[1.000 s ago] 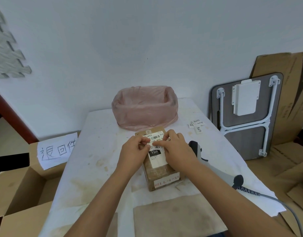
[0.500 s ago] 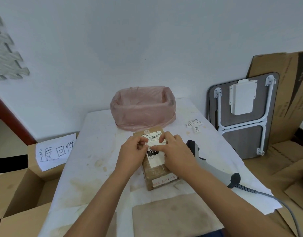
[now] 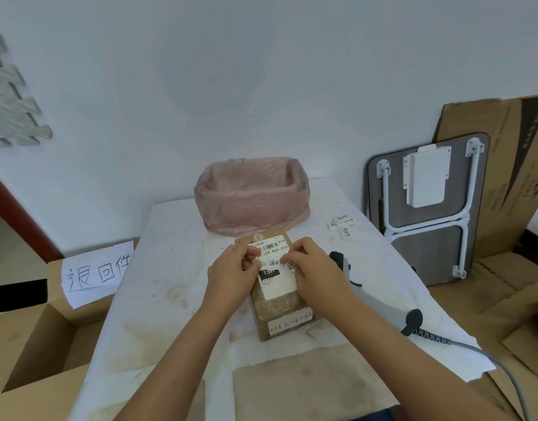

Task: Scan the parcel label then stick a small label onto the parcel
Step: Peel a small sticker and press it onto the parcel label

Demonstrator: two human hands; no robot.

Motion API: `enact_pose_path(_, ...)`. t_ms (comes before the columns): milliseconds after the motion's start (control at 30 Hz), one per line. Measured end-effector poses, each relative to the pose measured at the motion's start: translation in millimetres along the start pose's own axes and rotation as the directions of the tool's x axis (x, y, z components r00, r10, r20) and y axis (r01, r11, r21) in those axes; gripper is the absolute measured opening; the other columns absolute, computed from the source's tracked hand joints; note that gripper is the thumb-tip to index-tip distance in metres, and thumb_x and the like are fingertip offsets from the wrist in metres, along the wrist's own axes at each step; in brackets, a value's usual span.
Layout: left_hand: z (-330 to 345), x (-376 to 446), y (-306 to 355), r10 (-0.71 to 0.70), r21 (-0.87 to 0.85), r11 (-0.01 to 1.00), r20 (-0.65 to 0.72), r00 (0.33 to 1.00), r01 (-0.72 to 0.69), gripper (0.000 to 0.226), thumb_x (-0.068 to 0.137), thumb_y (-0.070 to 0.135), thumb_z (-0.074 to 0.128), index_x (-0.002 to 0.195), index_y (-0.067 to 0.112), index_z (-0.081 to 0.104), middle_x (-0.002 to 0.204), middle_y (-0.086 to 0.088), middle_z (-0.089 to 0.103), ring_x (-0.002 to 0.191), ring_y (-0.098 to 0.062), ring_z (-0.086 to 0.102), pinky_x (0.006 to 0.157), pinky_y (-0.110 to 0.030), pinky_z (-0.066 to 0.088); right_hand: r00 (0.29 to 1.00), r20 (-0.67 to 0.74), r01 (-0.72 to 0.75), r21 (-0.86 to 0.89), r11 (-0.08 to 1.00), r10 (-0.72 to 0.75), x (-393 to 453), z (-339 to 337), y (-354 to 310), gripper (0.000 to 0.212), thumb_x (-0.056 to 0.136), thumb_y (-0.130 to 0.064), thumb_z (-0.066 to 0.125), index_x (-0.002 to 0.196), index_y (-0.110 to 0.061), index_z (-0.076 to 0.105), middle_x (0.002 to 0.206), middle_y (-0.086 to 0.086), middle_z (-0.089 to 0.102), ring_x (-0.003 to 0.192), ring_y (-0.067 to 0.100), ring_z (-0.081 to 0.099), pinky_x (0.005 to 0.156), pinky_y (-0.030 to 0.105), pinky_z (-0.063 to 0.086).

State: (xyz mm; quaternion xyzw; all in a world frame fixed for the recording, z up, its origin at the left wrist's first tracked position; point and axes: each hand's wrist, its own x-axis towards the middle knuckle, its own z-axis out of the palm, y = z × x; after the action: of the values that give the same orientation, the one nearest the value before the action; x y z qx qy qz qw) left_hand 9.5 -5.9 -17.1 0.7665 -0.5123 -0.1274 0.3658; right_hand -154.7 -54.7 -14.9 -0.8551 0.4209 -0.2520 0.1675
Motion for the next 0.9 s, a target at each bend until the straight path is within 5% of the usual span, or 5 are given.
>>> enact_pose_path(200,-0.4,3.8,0.7,0.006,0.013,1.000,0.029,1.000,-0.007,0.018,0.089,0.020,0.065,0.106,0.025,0.070,0.097,0.012,0.059,0.084,-0.005,0.059,0.087,-0.034,0.052,0.998,0.011,0.056,-0.088,0.995,-0.055,-3.8,0.3,-3.1,0.045,0.086,0.000,0.051,0.119,-0.026,0.066,0.118,-0.005,0.052,0.106,0.015,0.050,0.065,0.028,0.042)
enact_pose_path(467,2.0,10.7,-1.3,0.022,0.070,0.997,0.050,0.999,-0.026,0.016,0.089,0.024,0.064,0.102,0.030,0.071,0.096,0.013,0.058,0.082,-0.004,0.058,0.093,-0.044,0.049,0.987,0.046,0.159,-0.224,0.962,-0.152,-2.5,-0.5,-6.3,0.053,0.063,0.003,0.073,0.103,-0.032,0.074,0.107,0.001,0.060,0.082,0.023,0.056,0.054,0.026,0.031)
enact_pose_path(633,2.6,7.8,-5.1,0.063,0.120,0.990,0.039,0.997,-0.067,0.016,0.091,0.031,0.063,0.106,0.030,0.069,0.094,0.016,0.053,0.074,0.010,0.050,0.094,-0.038,0.044,0.986,0.123,0.132,-0.200,0.971,-0.108,-3.9,-10.5,-8.8,0.050,0.084,-0.006,0.060,0.126,-0.035,0.062,0.120,-0.002,0.049,0.109,0.019,0.047,0.065,0.029,0.032)
enact_pose_path(900,3.5,6.6,-8.0,0.078,0.082,0.993,0.042,0.996,-0.081,0.016,0.090,0.029,0.066,0.105,0.029,0.069,0.087,0.020,0.050,0.074,0.009,0.052,0.093,-0.041,0.047,0.992,0.128,0.007,-0.140,0.990,0.011,-4.7,-10.3,-4.1,0.042,0.092,-0.005,0.050,0.124,-0.027,0.064,0.122,-0.007,0.052,0.115,0.013,0.048,0.080,0.036,0.051)
